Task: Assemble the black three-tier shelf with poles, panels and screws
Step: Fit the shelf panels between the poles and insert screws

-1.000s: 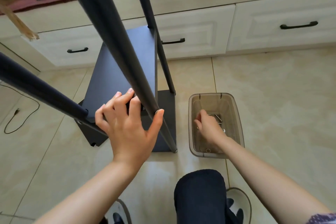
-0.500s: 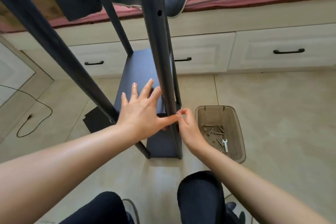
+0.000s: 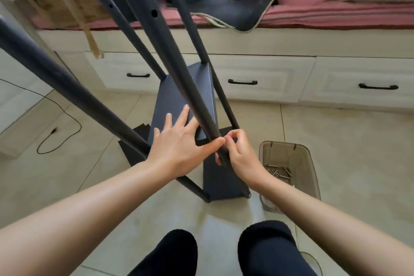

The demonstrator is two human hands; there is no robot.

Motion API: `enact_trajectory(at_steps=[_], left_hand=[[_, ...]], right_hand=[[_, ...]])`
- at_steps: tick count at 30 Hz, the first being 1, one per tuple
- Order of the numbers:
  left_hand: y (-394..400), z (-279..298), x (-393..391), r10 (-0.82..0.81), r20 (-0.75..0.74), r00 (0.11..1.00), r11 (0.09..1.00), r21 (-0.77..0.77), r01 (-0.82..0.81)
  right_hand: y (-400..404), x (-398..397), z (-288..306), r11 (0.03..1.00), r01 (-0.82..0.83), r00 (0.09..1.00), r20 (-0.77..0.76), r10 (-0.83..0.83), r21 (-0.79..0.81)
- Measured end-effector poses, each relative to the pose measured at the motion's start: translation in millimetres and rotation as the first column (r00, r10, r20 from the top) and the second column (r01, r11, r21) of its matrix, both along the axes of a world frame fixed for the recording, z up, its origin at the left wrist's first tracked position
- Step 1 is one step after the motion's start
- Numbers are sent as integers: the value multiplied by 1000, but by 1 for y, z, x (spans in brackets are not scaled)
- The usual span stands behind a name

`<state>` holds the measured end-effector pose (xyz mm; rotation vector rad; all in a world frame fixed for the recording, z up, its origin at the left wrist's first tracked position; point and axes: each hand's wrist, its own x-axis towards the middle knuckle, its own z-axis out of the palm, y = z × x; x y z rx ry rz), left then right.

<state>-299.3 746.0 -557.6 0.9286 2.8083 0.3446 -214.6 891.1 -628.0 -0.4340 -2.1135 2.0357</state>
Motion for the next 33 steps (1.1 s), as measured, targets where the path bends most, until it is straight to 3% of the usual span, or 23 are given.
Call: enact_trajectory(at_steps=[5, 9, 13, 21, 33], left_hand=[[-40, -9, -6, 121, 155, 980, 958, 241, -156], [-79, -24, -9, 111, 198, 974, 873, 449, -191], [-108, -49, -19, 101, 274, 956, 797, 553, -242], [-155, -119, -12, 74, 594, 801, 662, 571, -485], [-196, -177, -2, 84, 787, 612, 475, 508, -719]], right_hand=[[-23, -20, 5, 999, -39, 999, -3, 39, 6], [-45, -36, 4, 995, -103, 994, 22, 103, 15], [-70, -54, -5, 991, -121, 992, 40, 119, 49], [-101, -67, -41, 947, -159, 983, 132, 126, 279], [-144, -78, -75, 838, -308, 935, 307, 179, 450]])
